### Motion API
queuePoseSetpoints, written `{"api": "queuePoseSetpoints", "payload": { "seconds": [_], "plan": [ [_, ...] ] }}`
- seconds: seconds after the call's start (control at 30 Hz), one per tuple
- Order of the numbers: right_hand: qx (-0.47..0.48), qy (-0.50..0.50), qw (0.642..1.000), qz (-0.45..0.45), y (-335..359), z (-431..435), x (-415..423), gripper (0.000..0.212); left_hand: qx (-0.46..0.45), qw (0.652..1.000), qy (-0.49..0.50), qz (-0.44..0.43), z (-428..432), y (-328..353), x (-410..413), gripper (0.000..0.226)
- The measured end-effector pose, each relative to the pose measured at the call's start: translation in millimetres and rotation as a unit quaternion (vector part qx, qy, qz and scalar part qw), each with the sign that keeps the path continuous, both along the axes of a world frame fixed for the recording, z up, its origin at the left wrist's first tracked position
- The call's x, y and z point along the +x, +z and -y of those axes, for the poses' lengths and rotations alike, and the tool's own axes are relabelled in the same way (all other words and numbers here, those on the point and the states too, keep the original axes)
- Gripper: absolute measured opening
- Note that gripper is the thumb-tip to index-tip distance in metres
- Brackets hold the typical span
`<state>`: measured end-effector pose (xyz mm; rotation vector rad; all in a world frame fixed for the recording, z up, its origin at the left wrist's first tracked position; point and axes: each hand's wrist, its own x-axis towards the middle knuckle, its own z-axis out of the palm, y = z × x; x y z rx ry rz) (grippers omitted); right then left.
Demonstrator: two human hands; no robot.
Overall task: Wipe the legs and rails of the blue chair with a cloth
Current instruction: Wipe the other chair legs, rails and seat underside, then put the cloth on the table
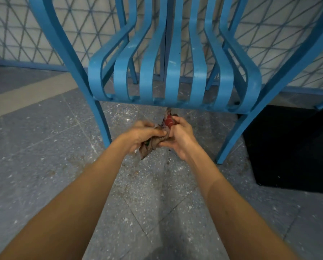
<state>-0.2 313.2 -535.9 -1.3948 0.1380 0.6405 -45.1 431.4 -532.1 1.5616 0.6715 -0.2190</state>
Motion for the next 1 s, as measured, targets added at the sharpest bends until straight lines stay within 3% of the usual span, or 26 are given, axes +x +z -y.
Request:
{"api": "queuePoseSetpoints", "payload": {
  "seconds": [0.1, 0.23, 0.37, 0.5, 0.8, 1.0],
  "plan": [
    [-0.020, 0.000, 1.000, -0.008, 26, 6, -7, 0.026, -0.029, 0.999, 0.018, -0.038, 6, 26, -10, 0.051],
    [-0.045, -0.013, 0.998, -0.049, 60, 13, -21, 0.045, -0.079, 0.995, 0.024, -0.063, 14, 72, -25, 0.043],
    [-0.050, 0.006, 0.990, -0.131, 114, 25, -46, 0.049, -0.006, 0.998, 0.012, -0.056, 18, 134, -46, 0.038],
    [-0.011, -0.005, 0.980, -0.199, 179, 26, -75, 0.073, 0.110, 0.993, -0.038, -0.031, 14, 210, -63, 0.033],
    [-0.068, -0.017, 0.977, -0.201, 350, 29, -103, 0.039, 0.182, 0.977, -0.113, 0.021, 19, 412, -79, 0.033],
    [0.017, -0.053, 0.985, -0.164, 470, 52, -104, 0.025, 0.198, 0.962, -0.161, 0.092, 48, 551, -70, 0.036]
  ]
}}
